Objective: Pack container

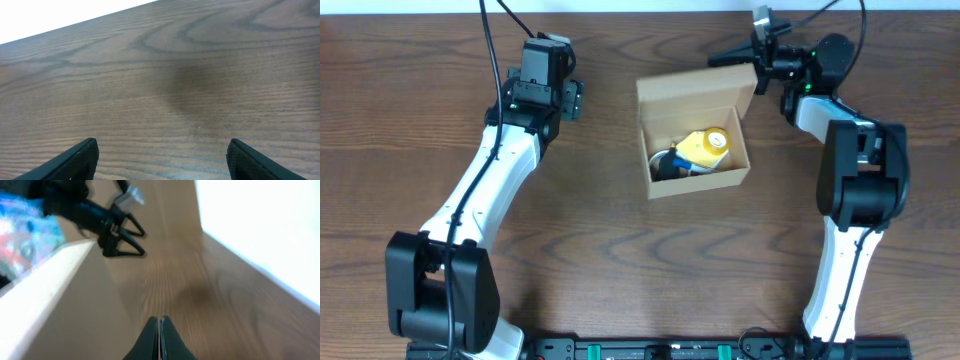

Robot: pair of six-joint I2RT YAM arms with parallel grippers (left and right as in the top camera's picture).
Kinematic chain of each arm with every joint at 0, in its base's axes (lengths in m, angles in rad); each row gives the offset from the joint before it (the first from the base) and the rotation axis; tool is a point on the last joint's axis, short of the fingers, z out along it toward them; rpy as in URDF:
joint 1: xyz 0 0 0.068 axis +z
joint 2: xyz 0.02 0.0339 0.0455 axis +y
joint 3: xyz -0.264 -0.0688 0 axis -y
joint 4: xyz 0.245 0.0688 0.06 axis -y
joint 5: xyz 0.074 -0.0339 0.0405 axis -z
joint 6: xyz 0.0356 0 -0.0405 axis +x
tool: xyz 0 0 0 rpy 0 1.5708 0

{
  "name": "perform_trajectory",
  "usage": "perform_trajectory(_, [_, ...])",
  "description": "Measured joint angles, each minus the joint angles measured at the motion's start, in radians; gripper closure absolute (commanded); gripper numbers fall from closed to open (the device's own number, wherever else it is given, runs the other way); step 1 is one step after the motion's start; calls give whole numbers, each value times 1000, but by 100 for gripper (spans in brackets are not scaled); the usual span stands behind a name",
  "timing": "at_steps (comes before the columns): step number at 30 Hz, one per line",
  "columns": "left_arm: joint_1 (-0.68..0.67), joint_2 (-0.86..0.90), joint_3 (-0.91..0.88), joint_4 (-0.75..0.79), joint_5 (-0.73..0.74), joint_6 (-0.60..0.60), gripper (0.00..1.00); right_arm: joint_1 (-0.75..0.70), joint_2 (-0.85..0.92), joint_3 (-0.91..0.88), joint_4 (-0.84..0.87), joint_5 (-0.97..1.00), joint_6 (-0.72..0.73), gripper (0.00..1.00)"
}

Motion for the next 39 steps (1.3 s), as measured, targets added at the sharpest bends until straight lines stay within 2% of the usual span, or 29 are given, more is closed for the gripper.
perform_trajectory(2, [0,-16,0,-3,0,0,17,8,-2,0,118,-1,129,98])
perform_trajectory(4, [0,-41,0,-3,0,0,17,8,-2,0,129,-1,224,98])
perform_trajectory(10, [0,-97,0,-7,0,0,18,5,-2,0,130,-1,321,96])
perform_trajectory(18, [-42,-97,1,-10,0,0,18,-42,-2,22,130,-1,374,96])
perform_trajectory(39, [-154,-97,115,-23,0,-7,18,-264,-2,134,-17,-1,397,97])
